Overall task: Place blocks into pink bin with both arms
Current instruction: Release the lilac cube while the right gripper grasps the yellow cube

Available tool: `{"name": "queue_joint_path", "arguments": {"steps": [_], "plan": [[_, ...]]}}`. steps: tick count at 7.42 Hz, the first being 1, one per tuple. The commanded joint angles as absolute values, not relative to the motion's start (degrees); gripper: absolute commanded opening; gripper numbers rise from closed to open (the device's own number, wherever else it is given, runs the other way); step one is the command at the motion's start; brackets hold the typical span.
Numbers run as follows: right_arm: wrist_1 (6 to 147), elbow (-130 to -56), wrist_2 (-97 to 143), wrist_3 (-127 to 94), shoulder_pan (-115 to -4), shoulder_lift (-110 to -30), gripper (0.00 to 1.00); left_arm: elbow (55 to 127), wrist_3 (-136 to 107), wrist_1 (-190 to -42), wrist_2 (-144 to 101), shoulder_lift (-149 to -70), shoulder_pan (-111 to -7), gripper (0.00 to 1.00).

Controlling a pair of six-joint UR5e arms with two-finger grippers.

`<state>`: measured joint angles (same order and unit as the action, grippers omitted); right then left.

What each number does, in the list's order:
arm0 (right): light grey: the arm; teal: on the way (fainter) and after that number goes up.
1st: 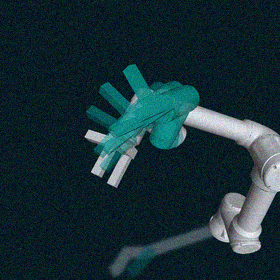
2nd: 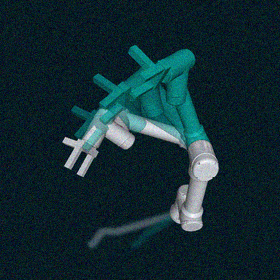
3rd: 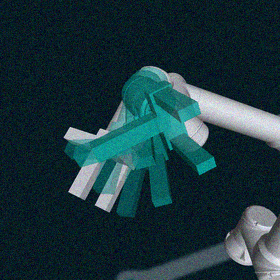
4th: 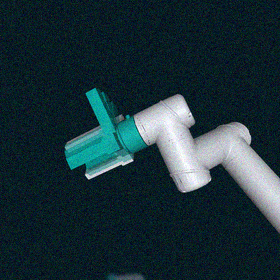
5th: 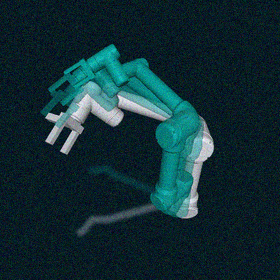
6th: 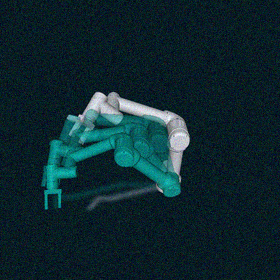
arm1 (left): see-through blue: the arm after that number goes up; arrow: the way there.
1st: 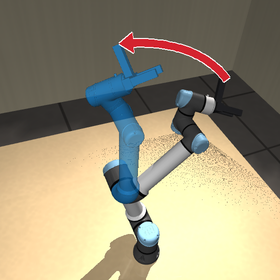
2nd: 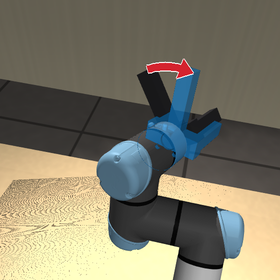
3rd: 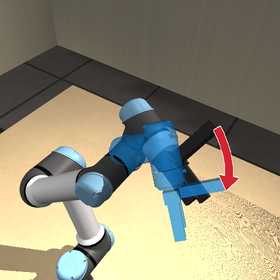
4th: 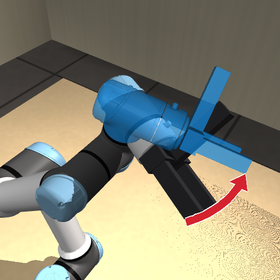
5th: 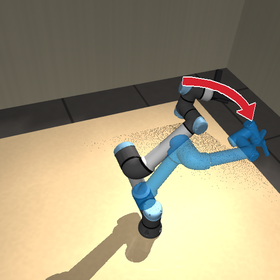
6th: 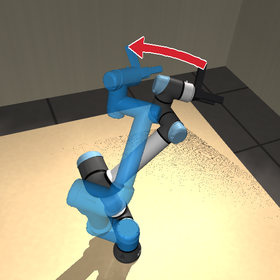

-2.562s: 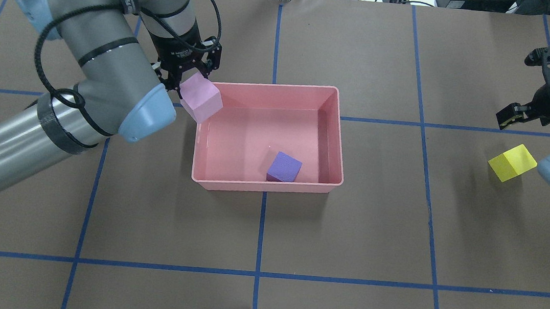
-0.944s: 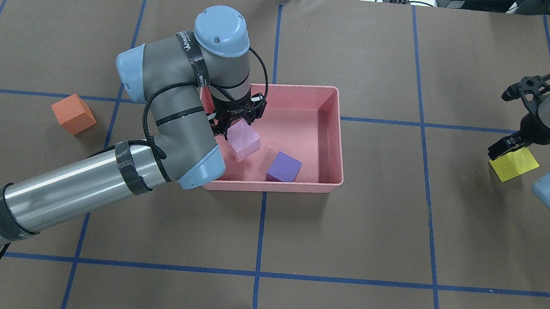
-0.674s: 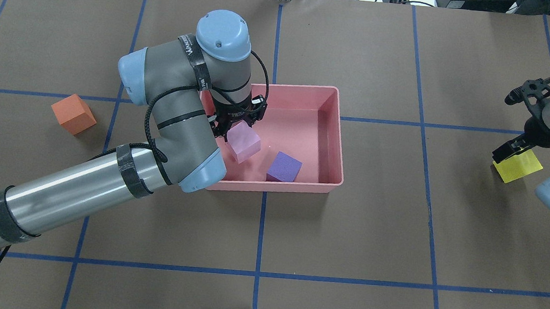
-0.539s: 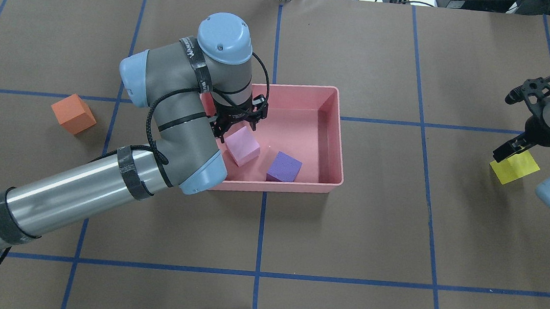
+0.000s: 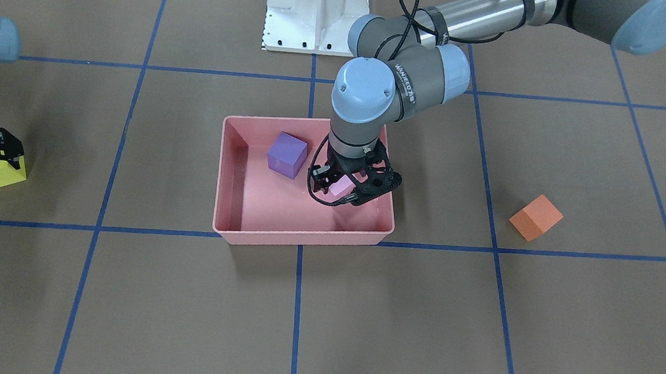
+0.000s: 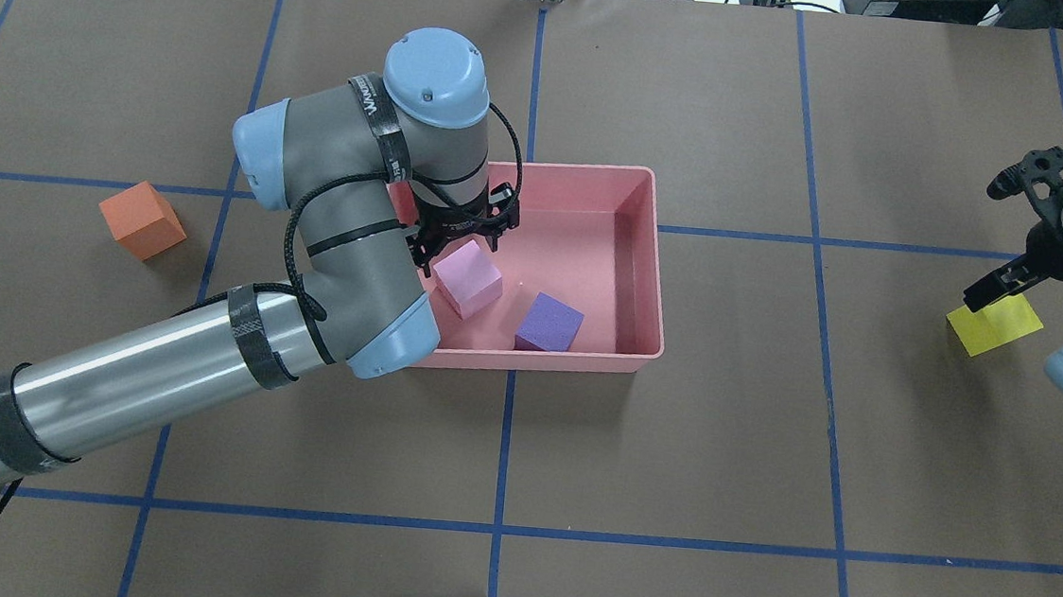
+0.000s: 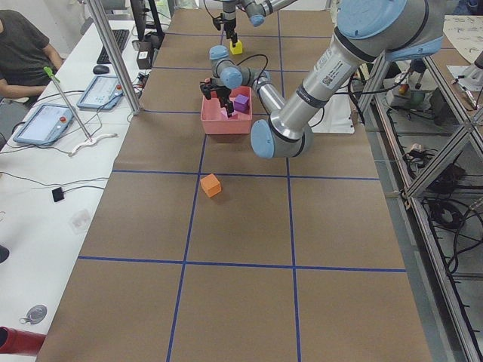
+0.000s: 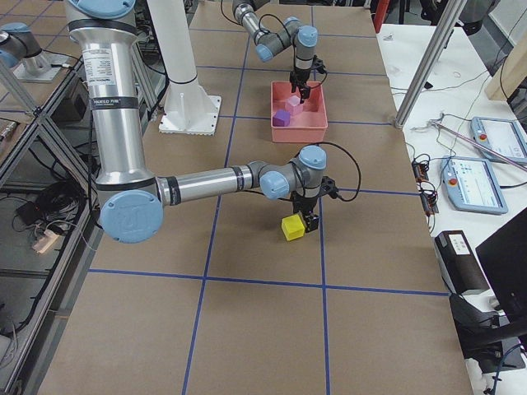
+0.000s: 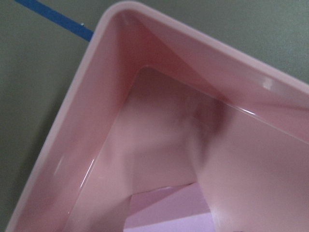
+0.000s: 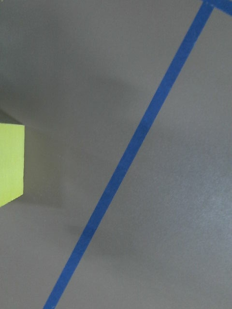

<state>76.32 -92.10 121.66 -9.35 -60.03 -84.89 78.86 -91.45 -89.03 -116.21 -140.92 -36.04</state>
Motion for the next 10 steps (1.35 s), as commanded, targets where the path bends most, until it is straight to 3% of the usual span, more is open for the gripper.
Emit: {"name": "queue_joint_path", "arguments": {"steps": [1, 3, 4, 5, 7, 9, 10], "plan": [[76.4, -91.9, 122.3, -10.2, -60.0, -86.7, 0.98, 79.0, -91.6, -89.0, -116.1, -141.2, -36.1, 0.92], [76.4, -91.8, 123.7, -13.9, -59.4, -86.6, 0.98, 79.8, -92.7, -89.0, -115.4, -141.3, -36.3, 0.92], [76.4, -91.8, 123.8, -14.1, -59.4, -86.6, 0.65, 81.9, -92.7, -88.6, -115.4, -141.3, -38.2, 0.92], [76.4, -91.8, 123.9, -14.1, -59.4, -86.7, 0.05, 86.4, -91.9, -88.4, -116.1, -140.4, -41.7, 0.92], [77.0, -97.4, 127.9, -18.2, -59.4, -85.3, 0.0, 97.2, -81.3, -85.9, -119.6, -131.7, -46.6, 0.95], [84.2, -101.7, 128.2, -37.0, -58.2, -72.2, 0.0, 110.9, -65.2, -85.2, -120.3, -112.4, -49.4, 0.96], [91.9, -103.0, 128.1, -42.2, -56.0, -64.2, 0.0, 112.2, -60.8, -85.3, -120.3, -107.2, -51.3, 0.98]]}}
